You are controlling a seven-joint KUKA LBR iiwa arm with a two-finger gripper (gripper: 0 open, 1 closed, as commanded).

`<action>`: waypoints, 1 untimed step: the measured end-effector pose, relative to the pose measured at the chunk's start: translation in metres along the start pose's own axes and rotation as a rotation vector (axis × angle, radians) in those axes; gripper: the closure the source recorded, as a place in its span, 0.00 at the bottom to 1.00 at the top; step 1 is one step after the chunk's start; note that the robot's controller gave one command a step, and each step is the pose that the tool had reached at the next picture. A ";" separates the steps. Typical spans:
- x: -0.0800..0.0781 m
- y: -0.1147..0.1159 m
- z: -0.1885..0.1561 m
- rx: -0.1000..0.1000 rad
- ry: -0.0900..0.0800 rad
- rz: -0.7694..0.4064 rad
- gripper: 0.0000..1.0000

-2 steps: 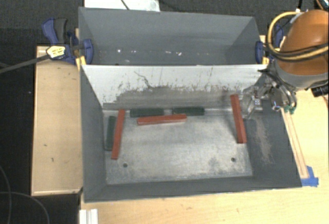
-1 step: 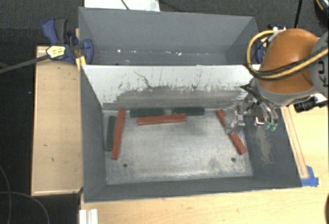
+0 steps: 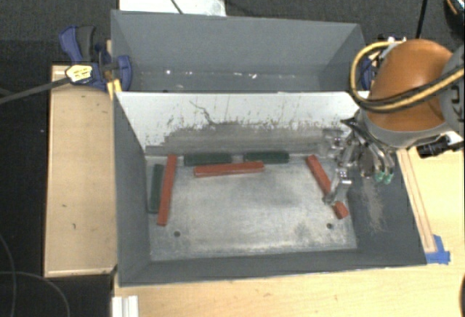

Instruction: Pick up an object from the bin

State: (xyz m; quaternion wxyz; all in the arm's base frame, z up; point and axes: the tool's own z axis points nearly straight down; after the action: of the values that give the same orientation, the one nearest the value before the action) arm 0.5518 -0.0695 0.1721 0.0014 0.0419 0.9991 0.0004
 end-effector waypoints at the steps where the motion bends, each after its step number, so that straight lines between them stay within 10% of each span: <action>1: -0.010 -0.072 0.080 0.002 0.006 -0.146 0.00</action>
Offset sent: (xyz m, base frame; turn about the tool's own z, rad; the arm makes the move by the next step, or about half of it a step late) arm 0.0057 -0.0691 -0.0769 -0.1514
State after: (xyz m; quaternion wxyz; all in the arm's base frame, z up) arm 0.5561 -0.1419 0.0923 -0.0018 -0.0312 0.9995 -0.0004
